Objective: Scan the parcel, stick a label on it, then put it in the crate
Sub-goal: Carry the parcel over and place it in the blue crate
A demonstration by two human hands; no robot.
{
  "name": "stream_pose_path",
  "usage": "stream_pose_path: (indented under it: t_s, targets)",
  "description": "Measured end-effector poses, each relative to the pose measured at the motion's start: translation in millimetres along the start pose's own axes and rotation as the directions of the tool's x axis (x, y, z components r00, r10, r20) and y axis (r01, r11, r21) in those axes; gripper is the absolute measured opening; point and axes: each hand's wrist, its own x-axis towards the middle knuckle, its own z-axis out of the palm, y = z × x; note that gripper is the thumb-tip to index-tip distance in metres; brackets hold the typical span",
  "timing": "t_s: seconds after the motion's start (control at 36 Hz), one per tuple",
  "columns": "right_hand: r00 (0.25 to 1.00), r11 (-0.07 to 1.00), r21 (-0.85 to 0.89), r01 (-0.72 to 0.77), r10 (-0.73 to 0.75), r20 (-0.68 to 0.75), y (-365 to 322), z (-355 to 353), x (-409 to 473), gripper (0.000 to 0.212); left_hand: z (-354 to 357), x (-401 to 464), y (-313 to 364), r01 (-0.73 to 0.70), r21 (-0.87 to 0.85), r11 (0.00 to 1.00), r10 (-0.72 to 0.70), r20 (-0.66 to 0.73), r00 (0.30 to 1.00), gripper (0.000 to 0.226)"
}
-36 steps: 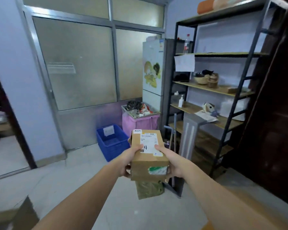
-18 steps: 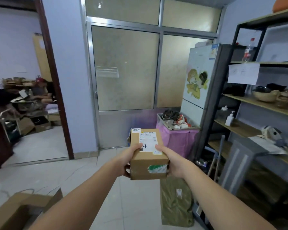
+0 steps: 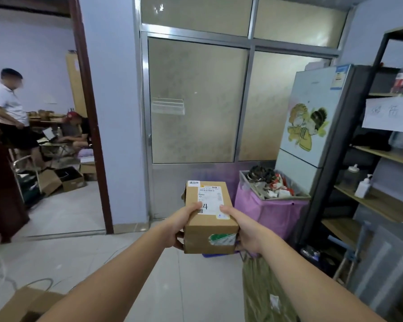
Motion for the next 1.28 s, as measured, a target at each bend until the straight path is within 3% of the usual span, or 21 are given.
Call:
stream_pose_path:
  t_s: [0.39, 0.83, 1.14, 1.28]
  targets:
    - [0.997, 0.999, 0.041, -0.029, 0.032, -0.076, -48.4, 0.1, 125.2, 0.074, -48.7, 127.1, 49.3, 0.025, 0.024, 0.999, -0.027, 0.075, 0.997, 0.061]
    - [0.999, 0.999, -0.023, -0.050, 0.050, 0.002, -112.2, -21.1, 292.8, 0.078, -96.0, 285.8, 109.1, 0.062, 0.038, 0.997, -0.064, 0.052, 0.997, 0.065]
    - [0.995, 0.997, 0.022, -0.073, 0.071, 0.076, -163.5, 7.5, 406.3, 0.075, -165.7, 384.1, 148.5, 0.067, 0.050, 0.997, -0.068, 0.016, 0.998, 0.061]
    - [0.998, 0.999, 0.014, -0.048, 0.048, 0.039, -190.2, 30.2, 467.9, 0.075, -209.9, 438.9, 165.9, 0.053, 0.060, 0.997, -0.054, 0.016, 0.998, 0.065]
